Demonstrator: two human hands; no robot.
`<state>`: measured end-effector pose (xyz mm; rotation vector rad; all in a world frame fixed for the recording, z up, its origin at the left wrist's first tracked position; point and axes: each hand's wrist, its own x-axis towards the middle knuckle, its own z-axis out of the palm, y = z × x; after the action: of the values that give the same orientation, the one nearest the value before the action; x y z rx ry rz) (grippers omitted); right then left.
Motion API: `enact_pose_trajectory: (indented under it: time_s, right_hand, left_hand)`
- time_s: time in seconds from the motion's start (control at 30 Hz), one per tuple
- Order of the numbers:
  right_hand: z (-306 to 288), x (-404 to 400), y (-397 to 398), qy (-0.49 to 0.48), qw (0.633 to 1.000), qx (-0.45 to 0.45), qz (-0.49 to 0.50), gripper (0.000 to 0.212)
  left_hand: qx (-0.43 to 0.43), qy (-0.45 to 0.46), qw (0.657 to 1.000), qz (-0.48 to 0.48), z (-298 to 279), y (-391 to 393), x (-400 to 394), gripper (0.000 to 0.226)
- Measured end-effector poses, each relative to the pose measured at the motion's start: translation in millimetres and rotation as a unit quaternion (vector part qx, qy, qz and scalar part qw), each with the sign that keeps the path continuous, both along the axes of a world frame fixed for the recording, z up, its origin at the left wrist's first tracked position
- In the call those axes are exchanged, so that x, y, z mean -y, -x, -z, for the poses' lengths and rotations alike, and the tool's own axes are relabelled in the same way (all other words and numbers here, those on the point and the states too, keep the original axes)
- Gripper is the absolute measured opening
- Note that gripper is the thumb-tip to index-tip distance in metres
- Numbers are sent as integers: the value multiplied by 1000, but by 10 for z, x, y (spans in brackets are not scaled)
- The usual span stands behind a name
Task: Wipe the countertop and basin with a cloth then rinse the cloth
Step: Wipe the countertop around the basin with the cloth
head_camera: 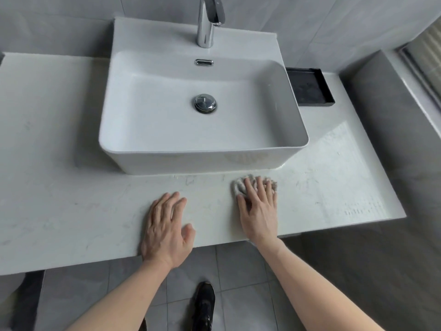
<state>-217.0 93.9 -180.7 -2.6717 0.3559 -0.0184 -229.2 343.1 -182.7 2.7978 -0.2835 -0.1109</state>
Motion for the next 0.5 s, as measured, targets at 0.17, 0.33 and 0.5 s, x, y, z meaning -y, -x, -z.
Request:
enact_pose_trajectory:
  time_s: [0.17, 0.33, 0.5]
  right_hand:
    - [85, -200, -73, -29, 990, 48, -132, 42]
    - [78, -256, 179, -16, 973, 44, -225, 47]
    - [11, 732, 525, -29, 998, 49, -17, 63]
  left_hand:
    - [5, 0, 1000, 2, -2, 0, 1, 65]
    - [3, -4, 1000, 1, 5, 0, -8, 66]
    - [-4, -7, 1000, 6, 5, 0, -3, 65]
